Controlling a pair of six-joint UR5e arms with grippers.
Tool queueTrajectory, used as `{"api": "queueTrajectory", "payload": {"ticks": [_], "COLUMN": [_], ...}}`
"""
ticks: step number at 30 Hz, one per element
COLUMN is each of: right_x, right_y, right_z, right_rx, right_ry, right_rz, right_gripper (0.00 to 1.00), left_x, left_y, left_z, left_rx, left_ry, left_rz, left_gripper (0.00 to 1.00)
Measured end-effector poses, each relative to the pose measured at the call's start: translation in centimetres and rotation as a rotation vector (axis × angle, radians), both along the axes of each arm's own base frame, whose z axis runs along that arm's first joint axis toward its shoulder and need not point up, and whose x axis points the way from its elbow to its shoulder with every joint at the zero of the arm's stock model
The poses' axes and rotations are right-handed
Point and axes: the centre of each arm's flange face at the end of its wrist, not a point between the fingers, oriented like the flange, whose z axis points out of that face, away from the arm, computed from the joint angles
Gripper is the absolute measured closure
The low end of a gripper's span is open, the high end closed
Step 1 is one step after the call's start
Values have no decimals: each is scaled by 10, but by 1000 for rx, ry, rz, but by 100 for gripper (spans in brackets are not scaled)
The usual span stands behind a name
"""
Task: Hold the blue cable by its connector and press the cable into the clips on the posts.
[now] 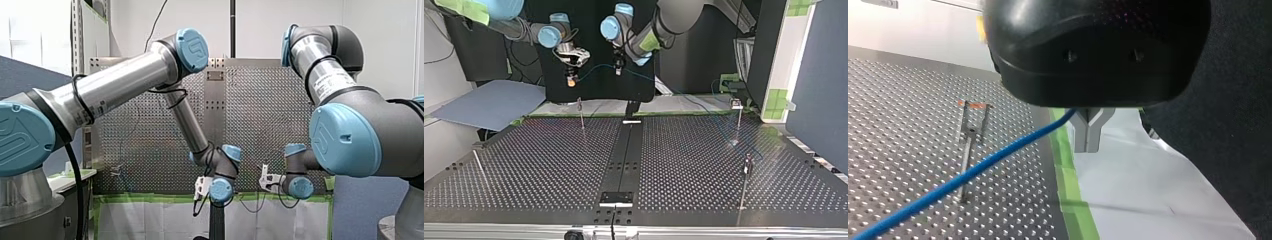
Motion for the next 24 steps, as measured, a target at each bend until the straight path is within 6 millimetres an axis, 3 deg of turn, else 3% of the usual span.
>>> {"api": "queueTrajectory", "payload": {"ticks": [8,18,24], "right_x": [-3,-15,-18], "right_y": [-13,-23,-24], "right_z": [26,29,29], "right_rx": [-30,-35,-34], "right_ry": [-34,-57,-55], "right_rz": [-16,-50,-54], "right_gripper": [100,100,100], "left_x": [15,39,42], "left_y": [-10,-33,-37], "left_z": [-3,17,20], "left_rx": [15,-35,-51], "left_ry": [0,-46,-53], "left_rz": [13,14,10], "left_gripper": [100,100,100]}}
